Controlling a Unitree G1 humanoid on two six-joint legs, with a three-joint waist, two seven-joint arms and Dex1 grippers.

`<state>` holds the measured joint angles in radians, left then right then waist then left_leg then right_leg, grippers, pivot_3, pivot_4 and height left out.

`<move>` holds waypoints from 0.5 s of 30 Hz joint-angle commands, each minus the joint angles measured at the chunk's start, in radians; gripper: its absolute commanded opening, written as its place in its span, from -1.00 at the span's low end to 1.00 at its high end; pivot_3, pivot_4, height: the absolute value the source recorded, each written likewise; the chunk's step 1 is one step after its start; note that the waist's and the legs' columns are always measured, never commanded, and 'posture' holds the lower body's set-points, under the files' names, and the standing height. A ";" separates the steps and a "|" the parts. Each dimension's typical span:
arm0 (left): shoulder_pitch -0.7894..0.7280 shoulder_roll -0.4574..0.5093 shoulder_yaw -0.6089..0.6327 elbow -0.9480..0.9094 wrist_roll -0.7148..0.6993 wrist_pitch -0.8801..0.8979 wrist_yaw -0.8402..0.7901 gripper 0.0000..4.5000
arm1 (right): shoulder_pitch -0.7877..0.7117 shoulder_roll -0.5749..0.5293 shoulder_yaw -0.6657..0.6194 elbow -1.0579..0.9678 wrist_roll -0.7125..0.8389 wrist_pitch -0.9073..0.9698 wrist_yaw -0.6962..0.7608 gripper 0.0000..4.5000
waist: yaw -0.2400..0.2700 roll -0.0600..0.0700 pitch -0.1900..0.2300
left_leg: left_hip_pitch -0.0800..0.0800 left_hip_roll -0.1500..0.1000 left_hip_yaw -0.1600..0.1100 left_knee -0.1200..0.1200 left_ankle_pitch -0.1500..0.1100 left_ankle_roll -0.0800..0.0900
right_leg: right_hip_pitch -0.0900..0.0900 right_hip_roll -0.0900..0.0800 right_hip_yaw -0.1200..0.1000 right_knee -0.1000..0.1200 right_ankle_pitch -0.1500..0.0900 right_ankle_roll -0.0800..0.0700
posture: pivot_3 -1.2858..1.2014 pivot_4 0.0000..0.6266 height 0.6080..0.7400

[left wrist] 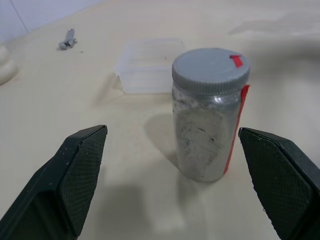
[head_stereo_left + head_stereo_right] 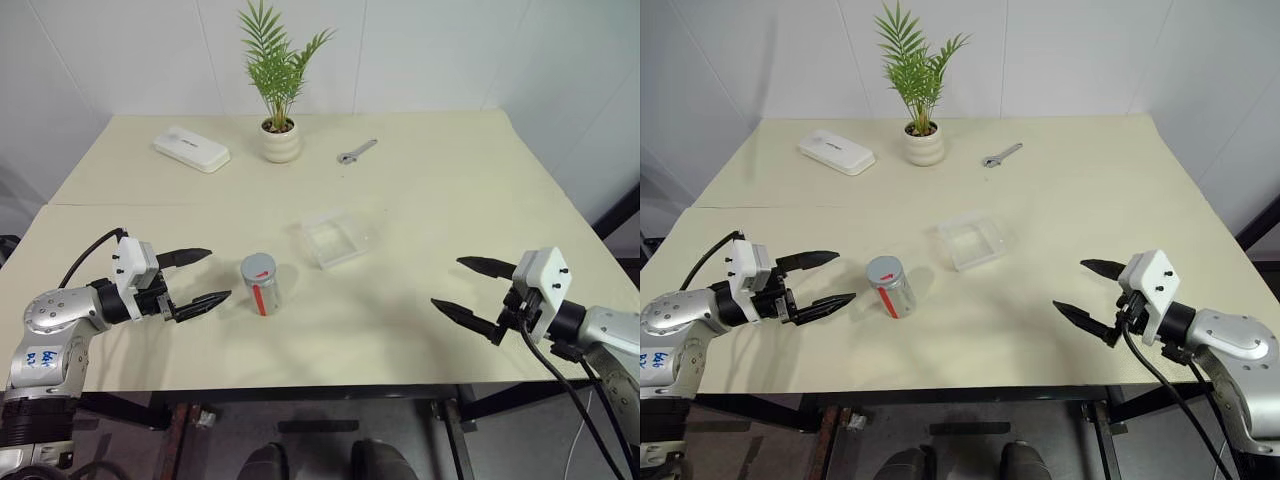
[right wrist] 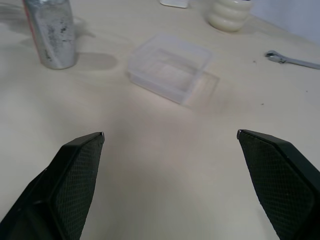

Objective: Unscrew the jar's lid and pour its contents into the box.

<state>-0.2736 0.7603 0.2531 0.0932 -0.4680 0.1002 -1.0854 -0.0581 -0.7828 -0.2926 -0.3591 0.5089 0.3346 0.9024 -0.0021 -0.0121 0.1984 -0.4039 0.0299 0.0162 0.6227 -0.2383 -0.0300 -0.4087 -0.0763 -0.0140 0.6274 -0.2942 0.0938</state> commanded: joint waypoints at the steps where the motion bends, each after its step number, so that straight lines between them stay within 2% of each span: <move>1: 0.002 0.016 0.030 -0.042 -0.026 0.006 -0.010 1.00 | -0.007 -0.025 -0.042 -0.030 0.024 -0.003 0.015 1.00 | 0.000 0.000 0.000 | 0.000 0.000 0.000 0.001 0.000 0.000 | 0.000 0.000 0.000 0.000 0.000 0.000 | 0.03 -0.52 1.00; 4: 0.053 0.005 0.055 -0.082 -0.029 0.011 0.020 1.00 | -0.022 -0.013 -0.011 -0.015 0.015 -0.017 0.020 1.00 | -0.003 0.000 0.000 | 0.000 0.001 0.001 0.002 0.000 0.000 | 0.000 0.000 0.001 0.000 0.001 0.000 | 0.03 -0.52 1.00; 9: 0.194 -0.054 0.091 -0.278 -0.047 0.058 0.139 1.00 | -0.111 0.004 0.030 -0.017 0.050 0.008 0.021 1.00 | -0.006 0.000 0.000 | 0.001 0.003 0.004 0.002 0.000 0.000 | -0.001 0.000 0.005 0.000 0.002 0.000 | 0.03 -0.52 1.00; 12: 0.296 -0.151 0.106 -0.444 -0.047 0.109 0.303 1.00 | -0.196 0.035 0.078 -0.014 0.074 0.003 0.038 1.00 | -0.004 0.000 0.000 | 0.001 0.004 0.005 0.003 0.000 0.001 | -0.001 0.000 0.007 0.000 0.002 0.001 | 0.03 -0.52 1.00; 15: 0.357 -0.217 0.083 -0.538 -0.017 0.128 0.396 1.00 | -0.259 0.052 0.125 -0.009 0.088 0.015 0.063 1.00 | -0.002 -0.001 0.000 | 0.001 0.005 0.006 0.004 -0.001 0.001 | -0.001 0.000 0.009 0.000 0.003 0.002 | 0.03 -0.52 1.00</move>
<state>0.0703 0.5541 0.3335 -0.3763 -0.4942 0.2227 -0.7446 -0.2890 -0.7361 -0.1716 -0.3490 0.5724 0.3518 0.9495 -0.0040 -0.0127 0.1987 -0.4029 0.0341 0.0223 0.6275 -0.2389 -0.0287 -0.4092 -0.0760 -0.0041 0.6275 -0.2907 0.0960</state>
